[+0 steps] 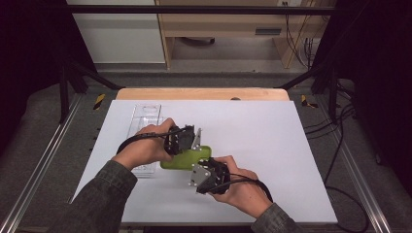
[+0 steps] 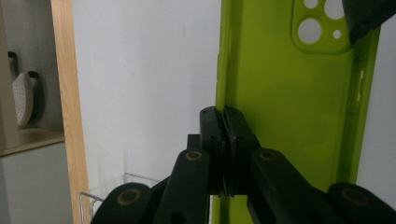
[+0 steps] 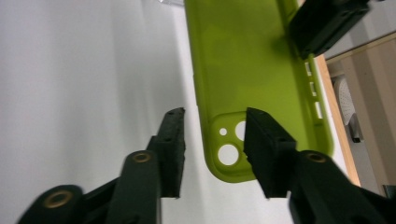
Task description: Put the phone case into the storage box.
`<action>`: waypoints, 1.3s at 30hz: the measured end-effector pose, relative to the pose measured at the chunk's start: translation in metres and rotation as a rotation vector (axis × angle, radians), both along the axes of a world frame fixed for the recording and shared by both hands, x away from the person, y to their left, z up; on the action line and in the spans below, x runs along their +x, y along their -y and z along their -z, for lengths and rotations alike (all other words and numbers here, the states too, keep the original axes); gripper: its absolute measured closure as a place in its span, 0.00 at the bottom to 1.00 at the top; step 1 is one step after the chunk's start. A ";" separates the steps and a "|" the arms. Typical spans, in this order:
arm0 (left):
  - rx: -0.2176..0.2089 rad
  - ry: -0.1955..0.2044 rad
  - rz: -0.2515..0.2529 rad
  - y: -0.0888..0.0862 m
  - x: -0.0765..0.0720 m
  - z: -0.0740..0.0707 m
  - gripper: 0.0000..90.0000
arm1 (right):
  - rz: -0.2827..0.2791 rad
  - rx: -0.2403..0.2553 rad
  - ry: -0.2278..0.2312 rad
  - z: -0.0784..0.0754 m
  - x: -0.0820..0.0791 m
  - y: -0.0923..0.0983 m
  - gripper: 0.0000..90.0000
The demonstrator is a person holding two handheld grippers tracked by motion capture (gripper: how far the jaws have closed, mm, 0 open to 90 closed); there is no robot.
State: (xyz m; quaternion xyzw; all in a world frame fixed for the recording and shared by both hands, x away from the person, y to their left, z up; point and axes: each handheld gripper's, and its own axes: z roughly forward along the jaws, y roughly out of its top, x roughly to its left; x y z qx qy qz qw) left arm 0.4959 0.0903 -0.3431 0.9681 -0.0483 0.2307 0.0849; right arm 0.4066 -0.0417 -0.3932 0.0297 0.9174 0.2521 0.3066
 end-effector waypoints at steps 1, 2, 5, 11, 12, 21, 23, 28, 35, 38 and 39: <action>0.002 0.002 -0.001 0.000 0.000 0.000 0.97 | -0.005 0.006 0.004 -0.001 -0.001 0.001 0.63; 0.003 0.005 -0.002 0.001 -0.001 0.000 0.97 | -0.008 0.014 0.005 -0.003 -0.002 0.002 0.62; 0.003 0.013 -0.005 0.000 0.000 0.000 0.97 | -0.008 0.033 0.003 -0.005 -0.006 0.007 0.57; -0.002 0.030 -0.023 -0.003 0.002 0.001 0.97 | 0.026 0.067 0.013 -0.005 -0.006 0.023 0.45; -0.006 0.032 -0.026 -0.003 0.002 0.001 0.97 | 0.037 0.076 0.008 -0.005 -0.006 0.026 0.45; -0.025 0.061 -0.040 -0.008 0.002 -0.001 0.97 | 0.114 0.126 0.010 -0.006 0.002 0.053 0.30; -0.033 0.068 -0.044 -0.010 0.002 -0.002 0.97 | 0.141 0.141 -0.001 -0.005 0.006 0.058 0.26; -0.066 0.088 -0.054 -0.016 0.000 -0.002 0.97 | 0.197 0.182 -0.021 -0.001 0.015 0.069 0.17; -0.144 0.134 -0.076 -0.026 -0.003 -0.004 0.97 | 0.219 0.213 -0.044 0.008 0.021 0.085 0.08; -0.182 0.151 -0.078 -0.031 -0.005 -0.004 0.97 | 0.250 0.239 -0.027 0.011 0.023 0.093 0.08; -0.190 0.156 -0.078 -0.032 -0.006 -0.004 0.97 | 0.261 0.249 -0.027 0.013 0.023 0.096 0.08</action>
